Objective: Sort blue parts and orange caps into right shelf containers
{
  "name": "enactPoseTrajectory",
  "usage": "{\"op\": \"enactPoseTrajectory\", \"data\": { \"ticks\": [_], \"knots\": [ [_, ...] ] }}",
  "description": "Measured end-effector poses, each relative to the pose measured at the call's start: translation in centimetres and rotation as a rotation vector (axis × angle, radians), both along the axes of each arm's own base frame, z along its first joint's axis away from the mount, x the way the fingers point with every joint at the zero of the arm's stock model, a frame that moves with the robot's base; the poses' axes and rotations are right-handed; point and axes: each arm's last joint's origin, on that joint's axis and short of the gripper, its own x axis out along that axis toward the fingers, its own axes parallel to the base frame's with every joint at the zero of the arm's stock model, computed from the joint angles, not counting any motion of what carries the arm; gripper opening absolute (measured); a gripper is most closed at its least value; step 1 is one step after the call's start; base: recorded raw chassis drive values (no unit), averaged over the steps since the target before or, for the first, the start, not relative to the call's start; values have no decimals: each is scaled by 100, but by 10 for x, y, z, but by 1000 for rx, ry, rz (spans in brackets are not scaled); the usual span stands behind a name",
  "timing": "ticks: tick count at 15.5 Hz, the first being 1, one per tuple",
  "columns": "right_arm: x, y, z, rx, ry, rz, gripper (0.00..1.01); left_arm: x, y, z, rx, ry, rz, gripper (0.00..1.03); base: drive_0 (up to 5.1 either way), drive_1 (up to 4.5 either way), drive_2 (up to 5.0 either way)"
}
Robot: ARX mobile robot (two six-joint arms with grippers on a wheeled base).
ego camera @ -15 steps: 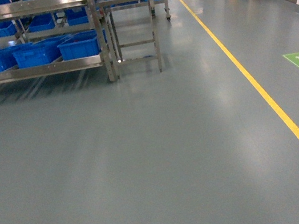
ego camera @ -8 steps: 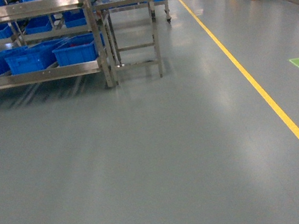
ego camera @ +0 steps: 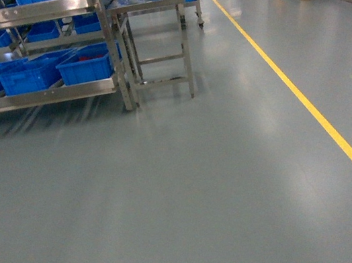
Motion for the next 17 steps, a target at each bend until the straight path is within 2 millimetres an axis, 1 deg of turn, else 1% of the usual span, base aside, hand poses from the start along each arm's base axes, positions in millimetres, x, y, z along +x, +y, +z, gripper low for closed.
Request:
{"op": "enactPoseTrajectory", "data": {
  "ticks": [17],
  "knots": [
    [0, 0, 0, 0, 2, 0, 39, 0, 0, 0, 0, 3, -1, 42, 3, 436, -431]
  ]
}}
